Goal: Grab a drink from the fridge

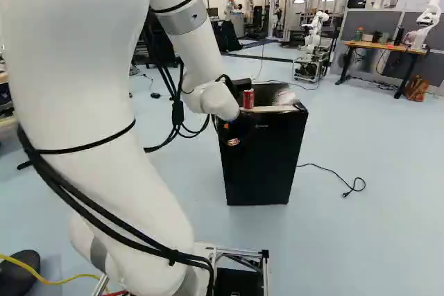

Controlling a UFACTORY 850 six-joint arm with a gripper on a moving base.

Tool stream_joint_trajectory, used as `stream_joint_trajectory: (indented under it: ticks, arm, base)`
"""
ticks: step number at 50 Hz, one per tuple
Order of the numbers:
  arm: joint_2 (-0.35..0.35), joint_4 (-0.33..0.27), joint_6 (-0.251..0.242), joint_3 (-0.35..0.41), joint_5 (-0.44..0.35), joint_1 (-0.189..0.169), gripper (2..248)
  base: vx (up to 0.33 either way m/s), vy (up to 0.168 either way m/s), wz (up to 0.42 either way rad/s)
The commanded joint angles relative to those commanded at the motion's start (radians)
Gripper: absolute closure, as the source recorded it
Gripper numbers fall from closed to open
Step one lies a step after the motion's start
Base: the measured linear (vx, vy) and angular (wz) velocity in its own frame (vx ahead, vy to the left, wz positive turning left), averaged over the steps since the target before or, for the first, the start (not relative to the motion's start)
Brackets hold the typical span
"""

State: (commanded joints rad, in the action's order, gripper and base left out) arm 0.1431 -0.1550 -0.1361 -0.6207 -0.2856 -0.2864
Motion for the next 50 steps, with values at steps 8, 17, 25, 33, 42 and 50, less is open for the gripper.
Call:
stream_joint_trajectory:
  ticks: [8, 17, 25, 33, 42, 50]
  arm:
    - [0.006, 0.0, 0.0, -0.007, -0.013, 0.001, 3]
    - [0.014, 0.0, 0.0, -0.016, -0.026, 0.003, 3]
    - [0.017, 0.0, 0.0, -0.019, -0.038, 0.004, 3]
    - [0.014, 0.0, 0.0, -0.016, -0.05, 0.003, 3]
    - [-0.004, 0.0, 0.0, 0.004, -0.062, 0.0, 3]
    - [-0.028, 0.0, 0.0, 0.031, -0.074, -0.004, 3]
  base:
    - [0.0, 0.0, 0.0]
    - [0.0, 0.0, 0.0]
    - [0.0, 0.0, 0.0]
    - [0.0, 0.0, 0.0]
    - [0.0, 0.0, 0.0]
    - [0.0, 0.0, 0.0]
